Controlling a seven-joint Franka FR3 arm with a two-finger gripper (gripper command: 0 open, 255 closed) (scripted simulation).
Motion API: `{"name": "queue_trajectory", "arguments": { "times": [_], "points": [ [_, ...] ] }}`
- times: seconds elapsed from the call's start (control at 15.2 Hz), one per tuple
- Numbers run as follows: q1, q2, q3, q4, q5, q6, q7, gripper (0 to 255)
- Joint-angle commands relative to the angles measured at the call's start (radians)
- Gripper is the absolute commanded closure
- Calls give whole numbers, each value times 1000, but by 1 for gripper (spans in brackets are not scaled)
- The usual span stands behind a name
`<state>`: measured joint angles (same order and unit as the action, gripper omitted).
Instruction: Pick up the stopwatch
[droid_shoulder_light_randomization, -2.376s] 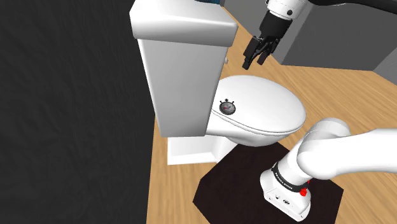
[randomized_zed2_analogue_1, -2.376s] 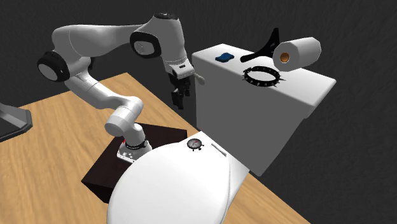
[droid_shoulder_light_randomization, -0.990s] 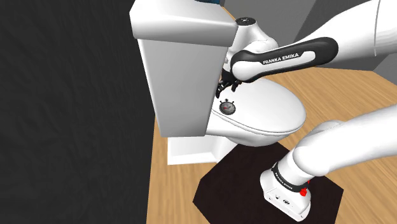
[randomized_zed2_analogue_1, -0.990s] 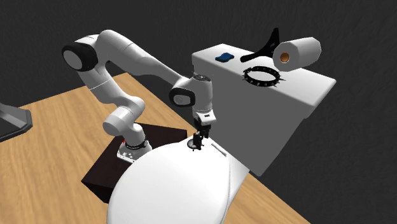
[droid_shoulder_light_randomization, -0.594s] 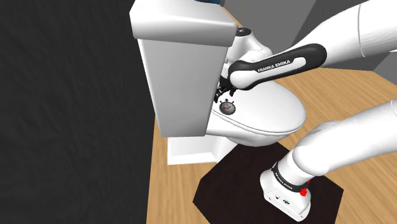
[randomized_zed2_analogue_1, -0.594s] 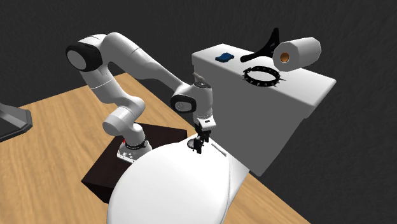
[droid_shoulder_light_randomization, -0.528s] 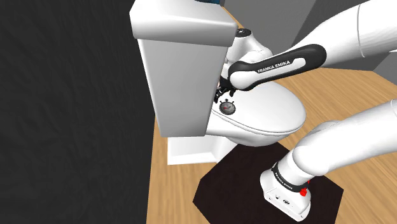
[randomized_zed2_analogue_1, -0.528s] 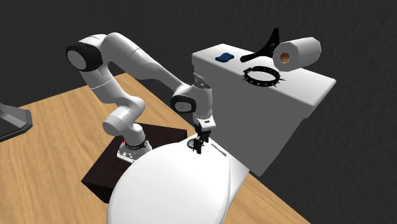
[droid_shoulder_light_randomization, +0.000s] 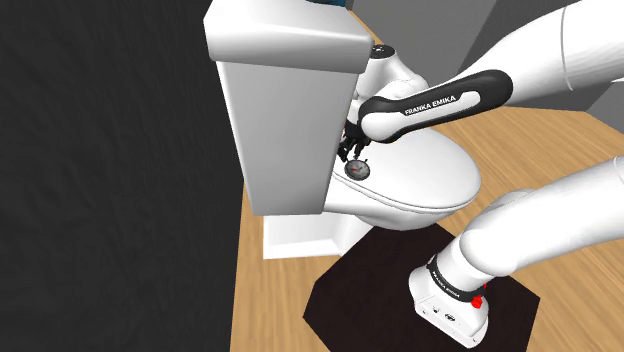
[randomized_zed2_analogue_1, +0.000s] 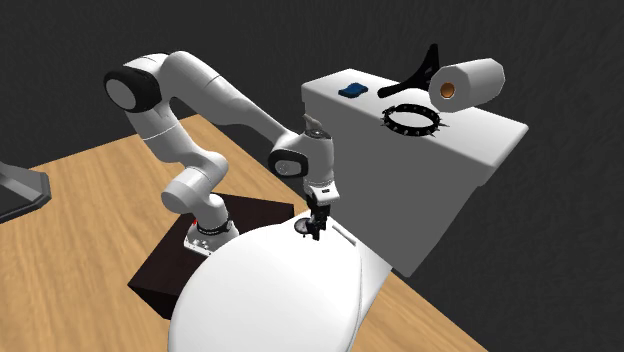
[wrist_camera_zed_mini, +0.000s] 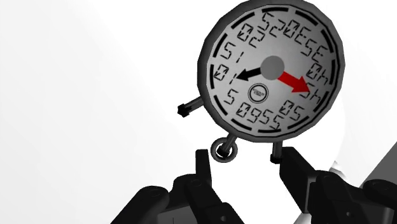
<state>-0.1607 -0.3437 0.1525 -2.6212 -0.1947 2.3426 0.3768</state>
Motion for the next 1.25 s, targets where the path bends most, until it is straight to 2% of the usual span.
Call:
{"name": "queue_trajectory", "arguments": {
  "times": [0.0,1.06,1.19],
  "points": [
    [0,4,0,-3,0,1,1,255],
    [17,-106,-16,117,42,-224,-60,255],
    [17,-107,-16,118,42,-226,-60,255]
  ]
}}
